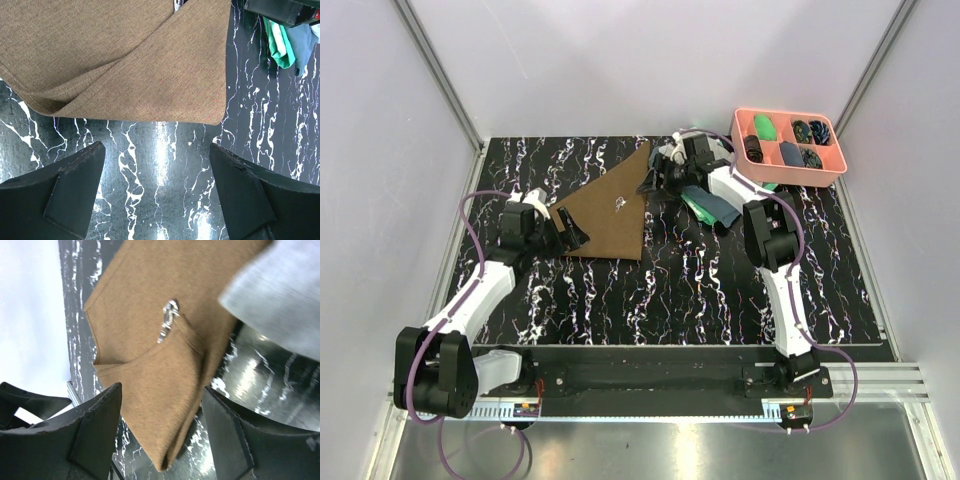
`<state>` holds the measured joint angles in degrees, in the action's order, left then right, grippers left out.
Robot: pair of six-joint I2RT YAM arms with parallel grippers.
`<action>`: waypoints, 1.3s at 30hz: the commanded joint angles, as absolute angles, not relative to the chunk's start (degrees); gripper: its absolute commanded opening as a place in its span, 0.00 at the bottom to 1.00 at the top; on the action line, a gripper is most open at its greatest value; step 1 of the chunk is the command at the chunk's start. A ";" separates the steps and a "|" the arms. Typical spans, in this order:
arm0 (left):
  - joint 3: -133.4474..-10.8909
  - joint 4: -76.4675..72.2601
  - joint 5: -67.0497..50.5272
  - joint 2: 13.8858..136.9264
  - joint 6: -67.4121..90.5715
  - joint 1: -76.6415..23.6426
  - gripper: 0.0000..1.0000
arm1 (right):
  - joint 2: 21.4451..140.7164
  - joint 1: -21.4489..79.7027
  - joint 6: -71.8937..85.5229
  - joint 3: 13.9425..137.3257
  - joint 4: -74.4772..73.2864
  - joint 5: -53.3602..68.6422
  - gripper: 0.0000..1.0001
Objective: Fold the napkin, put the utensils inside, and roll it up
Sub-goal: Fold the napkin
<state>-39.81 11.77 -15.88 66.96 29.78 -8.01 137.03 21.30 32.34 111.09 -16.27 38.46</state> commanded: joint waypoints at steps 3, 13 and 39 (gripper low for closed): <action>-40.25 8.96 -16.88 66.53 29.79 -7.82 0.88 | 134.56 20.92 31.20 108.19 -16.35 38.23 0.71; -40.34 8.70 -17.14 67.41 29.71 -7.82 0.88 | 139.21 20.92 31.90 110.65 -16.35 39.90 0.63; -40.43 8.17 -17.84 67.33 29.71 -7.82 0.88 | 146.07 22.50 33.66 113.11 -17.14 38.94 0.45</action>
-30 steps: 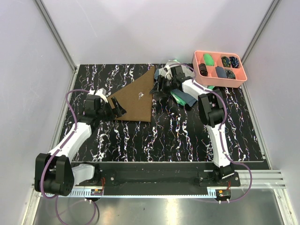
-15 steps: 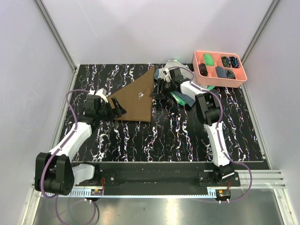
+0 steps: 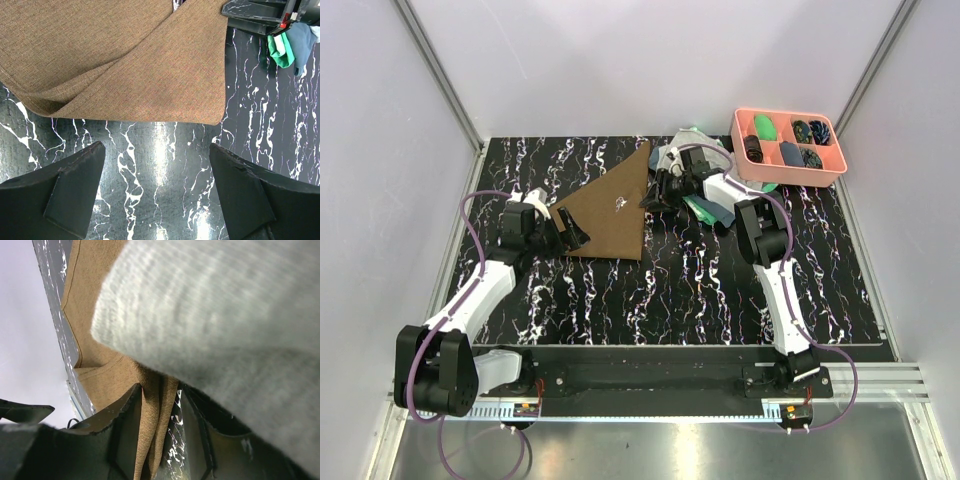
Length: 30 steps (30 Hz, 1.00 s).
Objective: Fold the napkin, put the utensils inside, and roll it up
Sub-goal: Fold the napkin
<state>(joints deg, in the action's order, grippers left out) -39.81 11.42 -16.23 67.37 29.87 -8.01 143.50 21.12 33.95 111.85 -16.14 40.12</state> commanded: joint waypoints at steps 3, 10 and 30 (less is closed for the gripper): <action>-40.34 8.09 -17.93 67.06 29.79 -7.82 0.88 | 146.60 23.02 33.75 113.64 -17.49 38.76 0.44; -40.25 8.26 -17.93 66.18 29.62 -7.82 0.88 | 145.99 23.47 33.84 112.24 -17.93 36.91 0.13; -40.87 10.37 -16.79 58.10 28.57 -7.73 0.88 | 127.27 45.86 64.85 68.39 28.45 20.22 0.00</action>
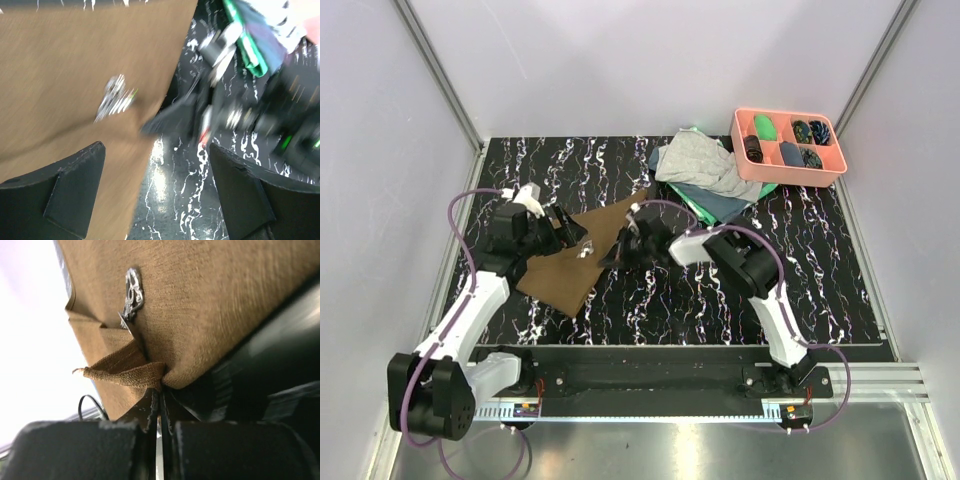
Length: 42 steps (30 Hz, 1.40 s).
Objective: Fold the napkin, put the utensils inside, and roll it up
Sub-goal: Fold the napkin
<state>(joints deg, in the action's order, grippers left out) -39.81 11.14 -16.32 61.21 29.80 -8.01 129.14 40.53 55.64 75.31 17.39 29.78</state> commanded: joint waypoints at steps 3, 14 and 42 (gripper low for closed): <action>-41.13 10.90 -16.96 55.99 28.13 -7.73 0.88 | 126.30 49.12 66.36 65.92 30.76 17.84 0.01; -51.94 23.55 -15.74 55.72 14.17 -7.12 0.94 | 109.25 42.20 52.40 56.60 22.16 13.62 0.64; -49.75 23.99 -16.26 58.18 14.33 -5.19 0.95 | 136.67 28.21 50.10 86.74 13.80 21.54 0.58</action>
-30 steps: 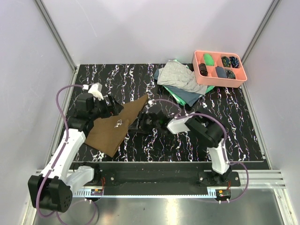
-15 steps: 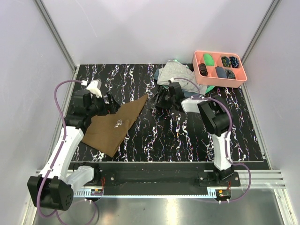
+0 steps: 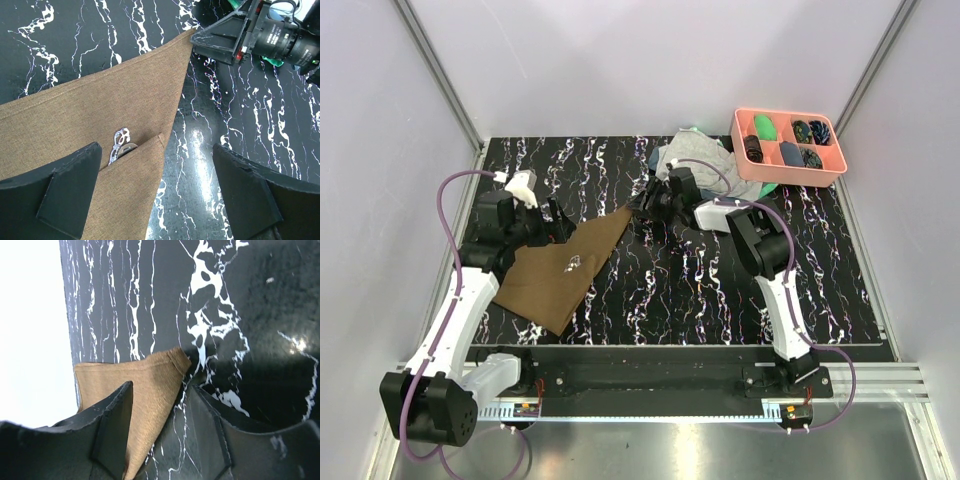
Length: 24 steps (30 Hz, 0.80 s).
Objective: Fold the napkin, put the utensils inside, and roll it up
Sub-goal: Fold the napkin
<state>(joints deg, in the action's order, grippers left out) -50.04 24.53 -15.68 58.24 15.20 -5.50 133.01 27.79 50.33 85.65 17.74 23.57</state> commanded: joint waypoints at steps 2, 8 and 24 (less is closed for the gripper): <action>-49.75 24.08 -16.43 58.18 14.33 -5.19 0.95 | 137.11 28.21 50.01 87.62 13.19 21.27 0.57; -49.57 24.08 -16.79 57.92 14.33 -5.19 0.95 | 138.69 28.21 49.92 90.35 11.43 20.66 0.49; -49.48 24.26 -17.14 57.83 14.33 -5.19 0.95 | 134.13 27.60 50.01 87.55 12.04 18.72 0.00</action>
